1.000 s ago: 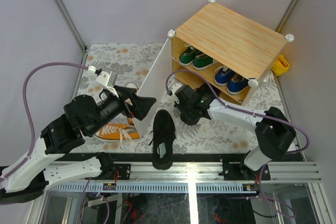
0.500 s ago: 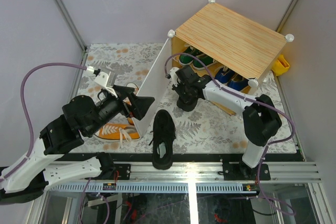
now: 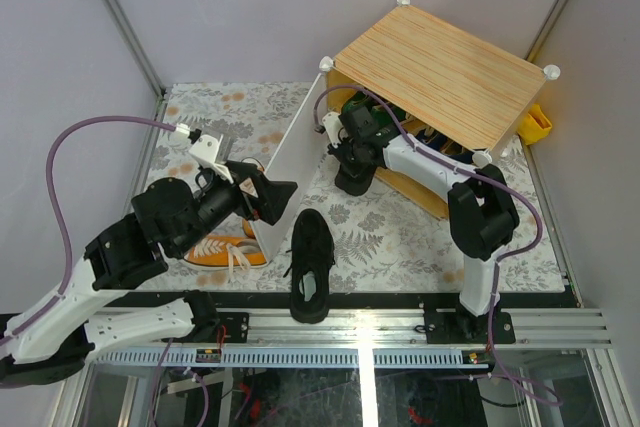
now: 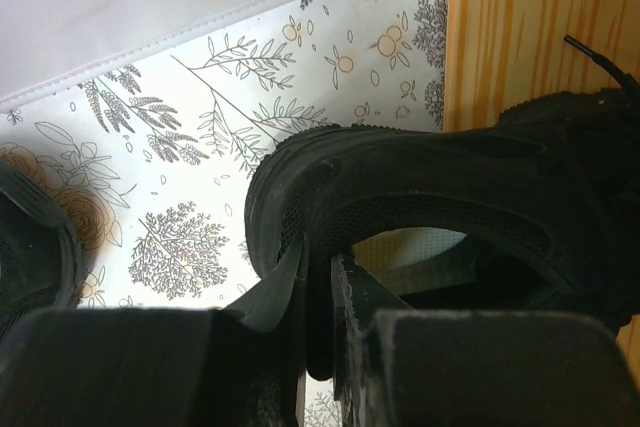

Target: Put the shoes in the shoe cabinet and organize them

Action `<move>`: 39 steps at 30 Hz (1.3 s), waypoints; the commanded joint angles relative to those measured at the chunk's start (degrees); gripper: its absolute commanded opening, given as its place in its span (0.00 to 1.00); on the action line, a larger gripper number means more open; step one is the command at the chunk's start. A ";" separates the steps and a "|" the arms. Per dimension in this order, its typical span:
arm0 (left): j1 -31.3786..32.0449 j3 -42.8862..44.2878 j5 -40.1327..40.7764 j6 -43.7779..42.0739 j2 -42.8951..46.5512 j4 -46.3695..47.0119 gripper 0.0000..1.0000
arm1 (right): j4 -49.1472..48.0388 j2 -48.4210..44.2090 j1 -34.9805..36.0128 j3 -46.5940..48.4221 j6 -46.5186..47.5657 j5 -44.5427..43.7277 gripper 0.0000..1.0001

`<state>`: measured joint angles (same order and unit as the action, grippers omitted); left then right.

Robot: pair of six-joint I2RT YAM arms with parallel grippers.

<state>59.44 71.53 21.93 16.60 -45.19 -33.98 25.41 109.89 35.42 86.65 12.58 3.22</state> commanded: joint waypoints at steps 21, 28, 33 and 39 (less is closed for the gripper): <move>-0.09 0.46 4.33 -2.98 -2.51 1.01 1.00 | -3.31 1.38 -1.58 10.65 11.09 -3.23 0.00; -0.10 0.02 4.60 -3.06 -2.45 1.28 1.00 | -4.62 0.13 -1.51 9.31 13.14 -5.64 0.00; -0.03 -0.04 4.68 -3.24 -2.55 1.37 1.00 | -5.77 2.50 -1.56 10.79 14.72 -8.24 0.00; -0.10 -0.55 4.96 -3.54 -2.45 1.37 1.00 | -7.93 5.36 -1.56 11.96 15.78 -10.97 0.00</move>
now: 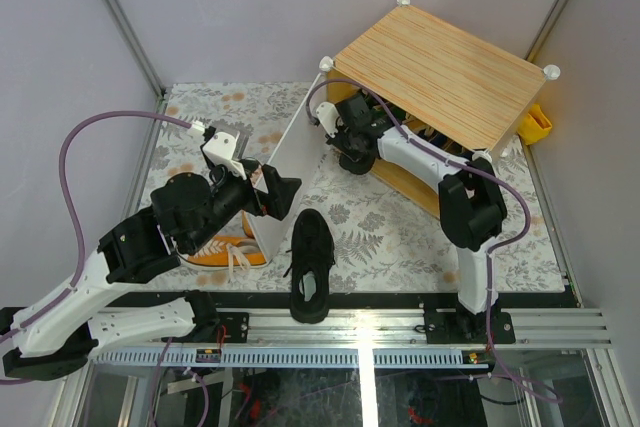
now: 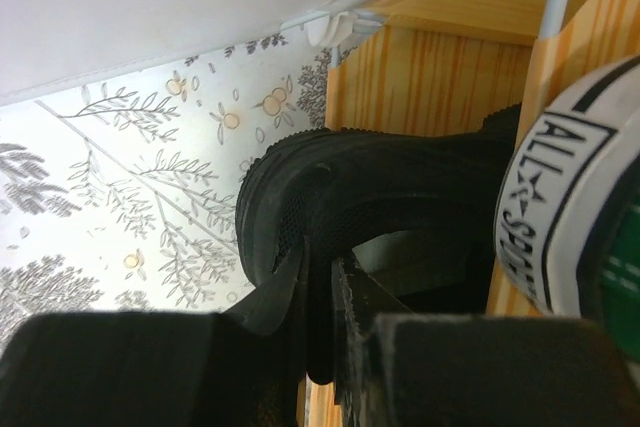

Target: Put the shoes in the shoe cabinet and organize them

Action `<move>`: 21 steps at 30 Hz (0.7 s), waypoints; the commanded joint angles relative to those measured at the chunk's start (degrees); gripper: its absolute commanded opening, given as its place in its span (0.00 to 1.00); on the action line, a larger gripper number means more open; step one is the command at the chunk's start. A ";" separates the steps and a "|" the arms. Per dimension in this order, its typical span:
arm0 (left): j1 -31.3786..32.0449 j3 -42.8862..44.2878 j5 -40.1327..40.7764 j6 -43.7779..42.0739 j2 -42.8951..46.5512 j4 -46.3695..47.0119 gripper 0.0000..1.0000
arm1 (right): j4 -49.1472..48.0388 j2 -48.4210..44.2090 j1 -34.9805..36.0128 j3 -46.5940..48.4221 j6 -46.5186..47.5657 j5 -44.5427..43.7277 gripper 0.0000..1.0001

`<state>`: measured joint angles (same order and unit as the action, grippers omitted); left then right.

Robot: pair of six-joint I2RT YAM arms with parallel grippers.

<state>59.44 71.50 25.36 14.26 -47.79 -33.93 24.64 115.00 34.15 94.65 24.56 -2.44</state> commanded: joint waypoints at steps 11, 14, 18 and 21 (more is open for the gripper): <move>-0.06 -1.06 1.75 -1.52 0.19 1.33 1.00 | -9.63 2.70 -0.49 5.04 2.30 -7.02 0.30; -0.03 -1.06 1.74 -1.39 0.26 1.30 1.00 | -10.26 1.50 -0.49 3.64 1.36 -6.09 0.50; -0.05 -1.00 1.67 -1.26 0.26 1.32 1.00 | -11.81 -0.72 -0.49 1.38 0.34 -5.17 0.63; -0.05 -0.99 1.45 -1.04 0.17 1.33 1.00 | -11.92 -1.91 -0.47 0.62 -0.63 -3.81 0.67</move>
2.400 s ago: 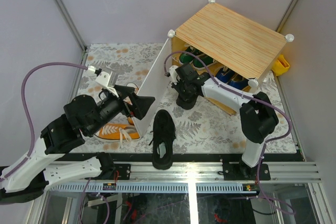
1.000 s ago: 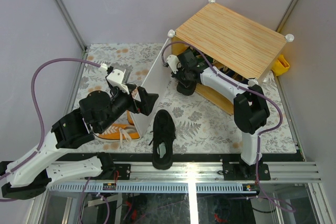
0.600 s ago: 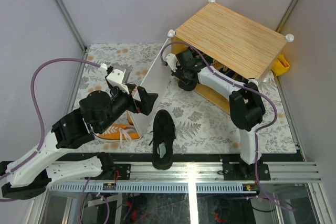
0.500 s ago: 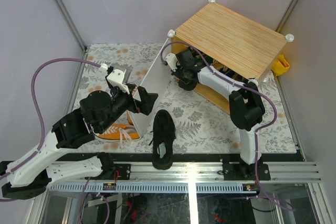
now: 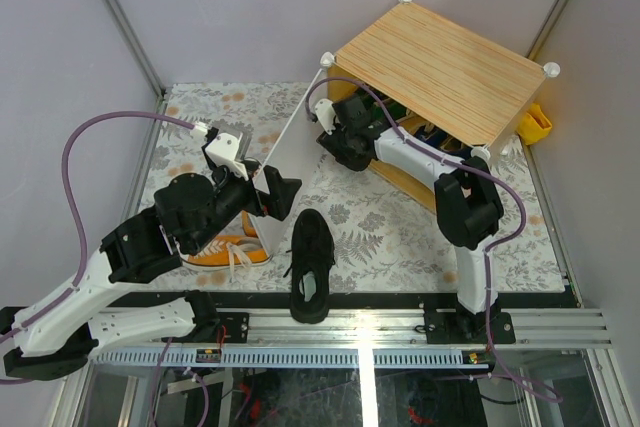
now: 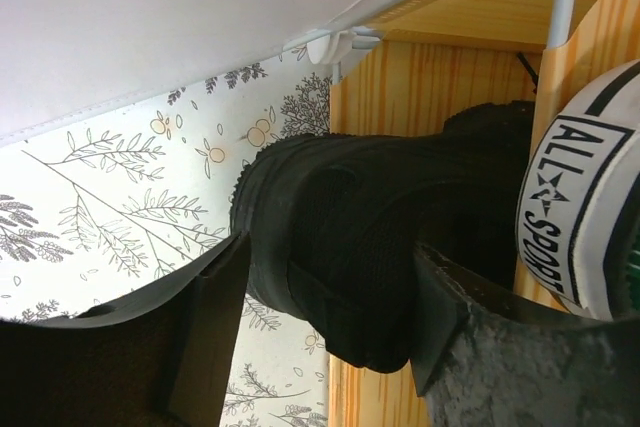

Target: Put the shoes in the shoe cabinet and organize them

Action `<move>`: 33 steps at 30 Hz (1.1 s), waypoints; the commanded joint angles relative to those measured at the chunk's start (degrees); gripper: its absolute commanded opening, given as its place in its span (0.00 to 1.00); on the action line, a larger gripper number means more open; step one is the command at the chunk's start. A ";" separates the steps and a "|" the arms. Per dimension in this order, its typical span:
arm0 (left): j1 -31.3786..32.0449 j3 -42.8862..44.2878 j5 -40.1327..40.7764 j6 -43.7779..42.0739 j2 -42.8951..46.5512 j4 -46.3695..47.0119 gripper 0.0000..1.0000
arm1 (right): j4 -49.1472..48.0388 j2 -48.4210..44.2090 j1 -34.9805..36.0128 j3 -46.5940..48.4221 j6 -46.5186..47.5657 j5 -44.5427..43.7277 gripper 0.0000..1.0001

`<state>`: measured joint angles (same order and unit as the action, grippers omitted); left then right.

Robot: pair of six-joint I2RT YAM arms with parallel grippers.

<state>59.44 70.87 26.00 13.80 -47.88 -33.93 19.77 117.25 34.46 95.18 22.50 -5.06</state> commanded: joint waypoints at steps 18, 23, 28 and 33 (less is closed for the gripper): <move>-0.06 -0.81 0.69 -0.27 0.17 1.57 1.00 | -7.98 -11.80 -0.23 -11.78 -2.42 6.82 0.94; -0.10 -0.78 1.25 -0.44 -0.02 1.67 1.00 | -10.17 -17.67 0.00 -16.16 -2.61 10.88 0.94; -0.04 0.34 1.89 -0.78 -0.58 0.89 1.00 | -11.44 -23.40 0.00 -18.97 -4.52 15.07 0.98; -0.05 0.53 2.10 -0.30 -0.55 0.02 1.00 | -12.13 -26.26 0.02 -20.55 -7.63 15.47 1.00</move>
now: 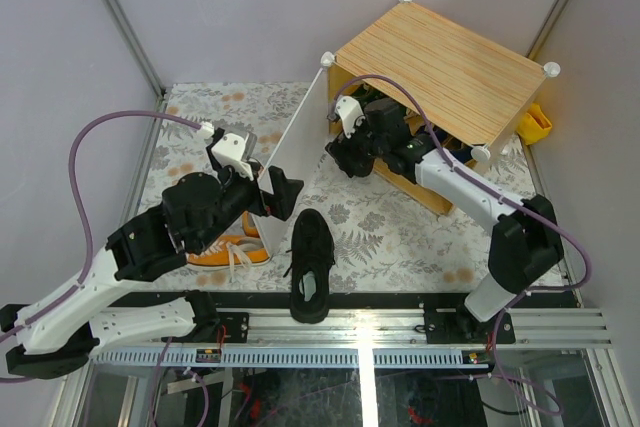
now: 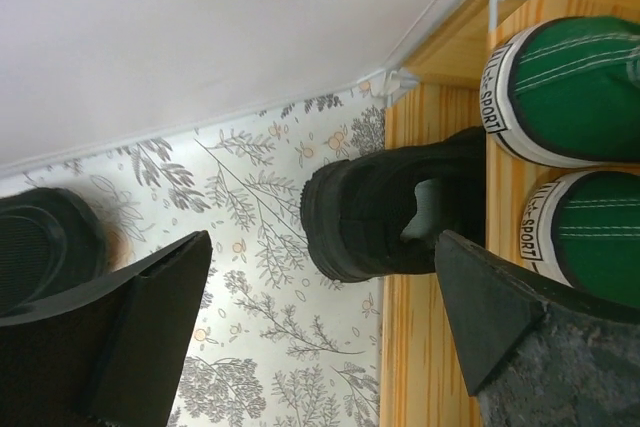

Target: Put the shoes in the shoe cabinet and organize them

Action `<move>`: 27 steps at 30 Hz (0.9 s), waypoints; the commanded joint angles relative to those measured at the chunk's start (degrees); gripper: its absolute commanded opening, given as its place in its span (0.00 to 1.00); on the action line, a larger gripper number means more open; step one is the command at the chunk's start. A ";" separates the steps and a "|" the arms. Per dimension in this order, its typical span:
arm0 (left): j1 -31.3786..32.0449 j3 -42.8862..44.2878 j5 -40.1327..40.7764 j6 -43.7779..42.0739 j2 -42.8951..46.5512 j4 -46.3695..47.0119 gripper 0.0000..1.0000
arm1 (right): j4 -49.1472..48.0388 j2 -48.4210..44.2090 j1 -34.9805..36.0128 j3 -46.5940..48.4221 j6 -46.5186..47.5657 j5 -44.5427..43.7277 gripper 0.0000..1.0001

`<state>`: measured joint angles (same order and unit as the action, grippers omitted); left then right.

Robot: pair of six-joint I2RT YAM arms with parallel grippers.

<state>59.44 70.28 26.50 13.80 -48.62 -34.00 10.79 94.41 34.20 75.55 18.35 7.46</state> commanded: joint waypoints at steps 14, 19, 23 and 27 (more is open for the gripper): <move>-0.06 3.02 3.21 -0.65 0.18 -1.12 1.00 | 0.75 -20.11 13.89 -15.84 -27.36 -11.74 0.95; -0.03 2.08 2.76 0.42 1.12 -1.16 1.00 | 1.66 -25.96 17.25 -23.26 -36.44 -15.35 0.93; -0.03 1.25 2.43 1.36 2.40 -1.08 1.00 | -3.29 -27.13 17.63 -31.21 -48.49 -25.86 0.90; -0.07 0.93 1.73 1.75 3.58 -1.11 1.00 | -12.86 -23.96 18.17 -37.93 -56.72 -37.04 0.96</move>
<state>59.44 71.55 28.51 14.66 -46.54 -34.96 8.97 68.07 51.66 42.48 -25.87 -15.31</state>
